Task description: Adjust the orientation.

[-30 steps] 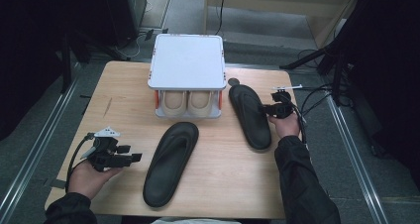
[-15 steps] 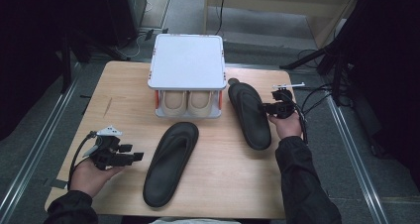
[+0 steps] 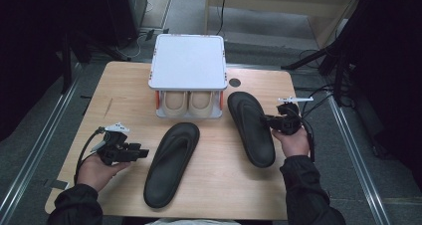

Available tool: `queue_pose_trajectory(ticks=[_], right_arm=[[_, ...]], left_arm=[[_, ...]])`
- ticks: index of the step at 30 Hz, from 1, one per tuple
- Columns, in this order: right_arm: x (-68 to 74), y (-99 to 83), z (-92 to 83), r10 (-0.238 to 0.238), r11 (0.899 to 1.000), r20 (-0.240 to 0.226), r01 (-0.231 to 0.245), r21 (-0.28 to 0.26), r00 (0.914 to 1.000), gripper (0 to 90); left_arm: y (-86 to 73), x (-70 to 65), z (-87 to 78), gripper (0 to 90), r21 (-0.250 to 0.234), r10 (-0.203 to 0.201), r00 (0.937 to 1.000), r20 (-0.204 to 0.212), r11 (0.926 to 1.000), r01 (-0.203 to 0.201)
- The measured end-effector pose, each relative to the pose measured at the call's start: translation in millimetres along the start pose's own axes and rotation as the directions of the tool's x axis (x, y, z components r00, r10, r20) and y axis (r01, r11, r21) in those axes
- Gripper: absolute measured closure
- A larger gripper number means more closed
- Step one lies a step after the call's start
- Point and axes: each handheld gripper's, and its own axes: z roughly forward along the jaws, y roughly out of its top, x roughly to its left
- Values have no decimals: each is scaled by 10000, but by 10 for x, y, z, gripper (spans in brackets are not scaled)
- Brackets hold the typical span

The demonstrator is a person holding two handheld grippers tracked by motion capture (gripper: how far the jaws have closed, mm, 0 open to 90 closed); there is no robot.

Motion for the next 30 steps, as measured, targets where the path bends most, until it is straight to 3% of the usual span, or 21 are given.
queue_pose_trajectory(ticks=[3,6,12,16,21,30], right_arm=[[164,-130,-36,-259,9996,-132,260,104,9996,749],[233,-196,-46,-336,9993,-179,339,164,9993,749],[397,-418,-55,-293,9992,-320,301,246,9991,749],[512,-510,-18,-416,9982,-440,435,418,9982,749],[656,-583,39,-605,9964,-590,638,552,9964,748],[773,-664,125,-731,9928,-775,799,895,9943,747]], left_arm=[[39,31,-25,686,-253,-53,10000,18,9997,54],[64,49,5,750,-185,1,10000,75,9998,0],[123,20,99,854,57,770,9970,106,9970,-771],[155,41,170,886,272,1076,9940,191,9938,-1081],[185,74,247,896,434,1077,9938,291,9931,-1089],[189,51,330,893,759,1171,9922,418,9899,-1200]])
